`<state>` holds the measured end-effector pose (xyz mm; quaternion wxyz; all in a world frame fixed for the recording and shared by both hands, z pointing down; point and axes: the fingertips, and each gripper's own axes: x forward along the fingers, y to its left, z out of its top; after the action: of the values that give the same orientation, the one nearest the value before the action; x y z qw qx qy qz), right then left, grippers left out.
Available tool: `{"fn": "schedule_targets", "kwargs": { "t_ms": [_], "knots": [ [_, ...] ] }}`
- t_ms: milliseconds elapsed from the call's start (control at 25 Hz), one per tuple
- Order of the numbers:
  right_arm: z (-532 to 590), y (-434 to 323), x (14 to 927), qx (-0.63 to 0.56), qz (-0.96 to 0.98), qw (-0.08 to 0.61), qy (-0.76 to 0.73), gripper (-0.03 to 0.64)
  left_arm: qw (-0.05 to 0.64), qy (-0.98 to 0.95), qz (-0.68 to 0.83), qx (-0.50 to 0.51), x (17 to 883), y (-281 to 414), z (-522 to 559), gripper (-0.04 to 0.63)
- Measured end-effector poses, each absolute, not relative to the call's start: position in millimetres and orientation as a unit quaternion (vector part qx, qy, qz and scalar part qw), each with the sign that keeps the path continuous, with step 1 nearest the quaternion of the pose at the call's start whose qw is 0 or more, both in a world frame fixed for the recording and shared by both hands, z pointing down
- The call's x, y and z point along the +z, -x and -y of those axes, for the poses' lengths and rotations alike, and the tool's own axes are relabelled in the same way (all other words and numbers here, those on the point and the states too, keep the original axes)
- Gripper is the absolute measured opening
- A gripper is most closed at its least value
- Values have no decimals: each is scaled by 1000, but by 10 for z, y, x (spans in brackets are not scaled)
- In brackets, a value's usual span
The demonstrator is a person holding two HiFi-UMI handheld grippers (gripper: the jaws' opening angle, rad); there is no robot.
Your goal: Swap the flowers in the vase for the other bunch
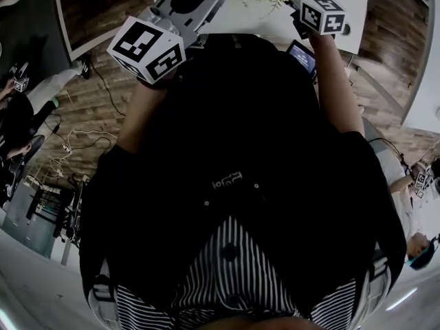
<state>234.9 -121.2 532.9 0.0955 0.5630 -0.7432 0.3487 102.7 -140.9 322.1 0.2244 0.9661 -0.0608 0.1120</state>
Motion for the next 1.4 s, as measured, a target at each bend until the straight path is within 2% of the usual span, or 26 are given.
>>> {"fn": "schedule_targets", "kwargs": {
  "t_ms": [240,320,720,1160,1400],
  "knots": [
    [1157,-2495,5376,334,732,141,-577,84,225,-965,68,116,3238,-1000,1412,6],
    [1152,-2521,5385,329,729,142,-584,60,225,-965,67,116,3254,-989,1411,6],
    [1118,-2496,5267,286,735,163,-593,46,219,-967,54,119,3242,-1040,1391,6],
    [1124,-2533,5023,268,738,136,-604,46,213,-969,45,116,3247,-1080,1386,6],
    [1183,-2510,4602,238,744,128,-611,44,203,-973,35,108,3076,-1110,1411,6]
  ]
}}
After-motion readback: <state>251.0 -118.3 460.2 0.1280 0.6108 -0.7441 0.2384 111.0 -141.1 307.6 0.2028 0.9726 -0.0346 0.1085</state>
